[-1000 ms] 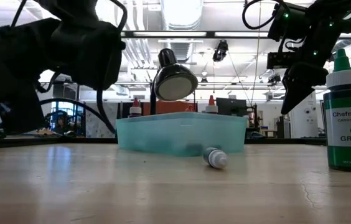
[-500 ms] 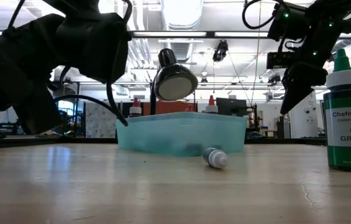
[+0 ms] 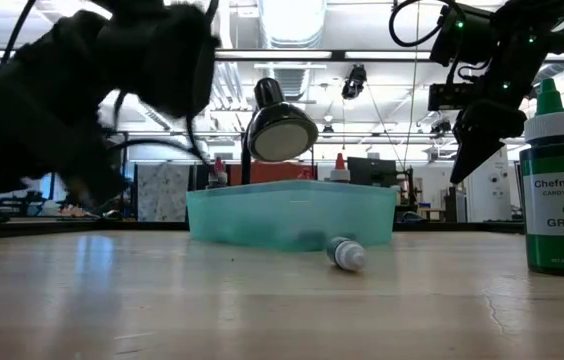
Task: Pick & Place food coloring
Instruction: Put the small pink food coloring bottle into the green bin
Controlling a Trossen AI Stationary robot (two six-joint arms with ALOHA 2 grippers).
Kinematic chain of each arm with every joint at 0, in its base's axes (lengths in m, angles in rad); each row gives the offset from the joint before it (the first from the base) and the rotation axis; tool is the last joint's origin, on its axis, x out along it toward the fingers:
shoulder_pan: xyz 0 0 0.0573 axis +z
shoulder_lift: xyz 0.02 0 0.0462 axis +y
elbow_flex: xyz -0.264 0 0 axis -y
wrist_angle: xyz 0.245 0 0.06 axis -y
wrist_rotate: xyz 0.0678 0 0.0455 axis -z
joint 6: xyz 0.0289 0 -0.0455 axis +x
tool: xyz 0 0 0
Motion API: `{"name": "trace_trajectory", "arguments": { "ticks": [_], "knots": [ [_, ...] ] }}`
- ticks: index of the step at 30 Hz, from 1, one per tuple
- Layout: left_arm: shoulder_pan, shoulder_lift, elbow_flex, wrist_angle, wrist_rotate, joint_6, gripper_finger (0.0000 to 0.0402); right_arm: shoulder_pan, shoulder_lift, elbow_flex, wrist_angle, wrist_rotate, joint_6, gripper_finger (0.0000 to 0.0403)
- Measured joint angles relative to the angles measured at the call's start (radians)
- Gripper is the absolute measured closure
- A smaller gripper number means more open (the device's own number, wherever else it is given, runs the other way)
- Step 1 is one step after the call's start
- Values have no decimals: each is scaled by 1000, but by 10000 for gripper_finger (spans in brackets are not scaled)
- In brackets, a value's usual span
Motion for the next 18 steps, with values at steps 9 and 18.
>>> {"name": "trace_trajectory", "arguments": {
  "ticks": [9, 18],
  "knots": [
    [-9, 0, 201, 73, -472, 279, 307, 0, 0, 0, 0, 0, 0, 365],
    [-72, 4, 265, 280, -727, 1271, 307, 0, 0, 0, -1, -1, 0, 365]
  ]
}}
